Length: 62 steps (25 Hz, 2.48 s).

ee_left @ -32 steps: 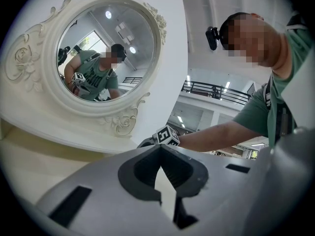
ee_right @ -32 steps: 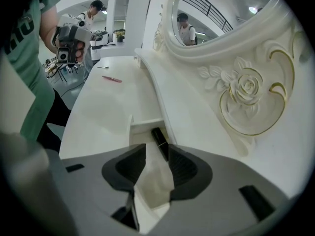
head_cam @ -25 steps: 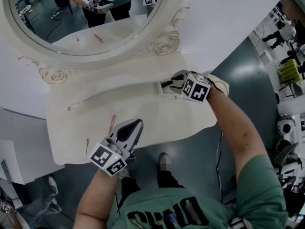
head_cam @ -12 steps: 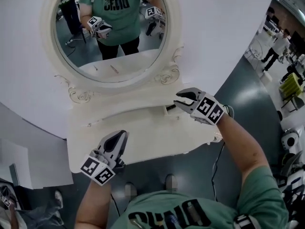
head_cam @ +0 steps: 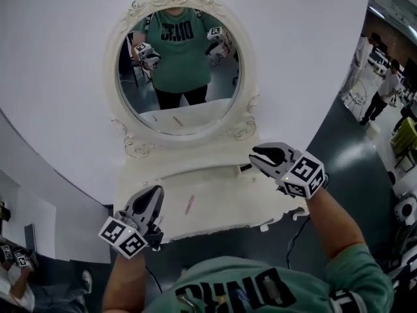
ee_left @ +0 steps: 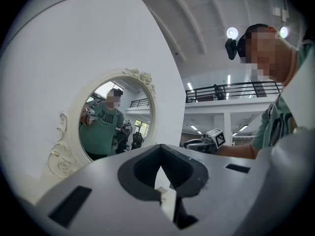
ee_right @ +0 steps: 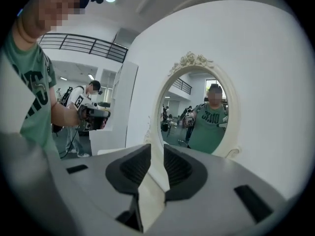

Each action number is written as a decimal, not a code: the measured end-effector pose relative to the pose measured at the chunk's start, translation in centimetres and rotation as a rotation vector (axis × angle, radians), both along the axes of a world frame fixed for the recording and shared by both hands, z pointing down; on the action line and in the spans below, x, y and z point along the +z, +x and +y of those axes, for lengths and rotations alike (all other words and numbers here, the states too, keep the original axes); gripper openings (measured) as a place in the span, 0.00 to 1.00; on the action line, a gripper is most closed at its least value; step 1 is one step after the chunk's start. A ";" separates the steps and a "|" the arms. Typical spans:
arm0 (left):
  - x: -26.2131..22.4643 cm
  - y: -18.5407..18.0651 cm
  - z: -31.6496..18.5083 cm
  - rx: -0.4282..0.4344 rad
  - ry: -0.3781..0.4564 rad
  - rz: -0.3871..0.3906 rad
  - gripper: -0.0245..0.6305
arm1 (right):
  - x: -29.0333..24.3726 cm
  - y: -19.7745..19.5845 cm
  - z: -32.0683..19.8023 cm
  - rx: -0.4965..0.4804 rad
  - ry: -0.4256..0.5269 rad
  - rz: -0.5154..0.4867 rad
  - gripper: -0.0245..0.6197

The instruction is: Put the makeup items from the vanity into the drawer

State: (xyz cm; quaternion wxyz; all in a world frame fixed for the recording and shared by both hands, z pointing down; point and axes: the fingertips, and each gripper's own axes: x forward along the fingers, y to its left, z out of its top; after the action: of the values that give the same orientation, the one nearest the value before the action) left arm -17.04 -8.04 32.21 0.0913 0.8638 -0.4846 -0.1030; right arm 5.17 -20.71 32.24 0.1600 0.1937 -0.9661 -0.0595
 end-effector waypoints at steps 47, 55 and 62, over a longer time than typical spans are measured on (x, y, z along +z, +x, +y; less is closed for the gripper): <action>2.2 0.0 6.1 -0.044 -0.046 0.051 0.05 | 4.4 -1.7 8.9 0.042 -0.245 -0.267 0.05; 2.4 0.0 6.1 -0.039 -0.050 0.056 0.05 | 4.4 -1.6 9.1 0.040 -0.235 -0.244 0.05; 2.0 0.0 6.2 -0.037 -0.044 0.054 0.05 | 3.9 -1.6 9.0 0.037 -0.228 -0.249 0.05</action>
State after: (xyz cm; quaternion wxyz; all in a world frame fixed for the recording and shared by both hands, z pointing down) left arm -17.06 -1.81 34.25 0.1212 0.8493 -0.5002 -0.1173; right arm 3.58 -11.66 36.19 0.0611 0.1980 -0.9752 0.0779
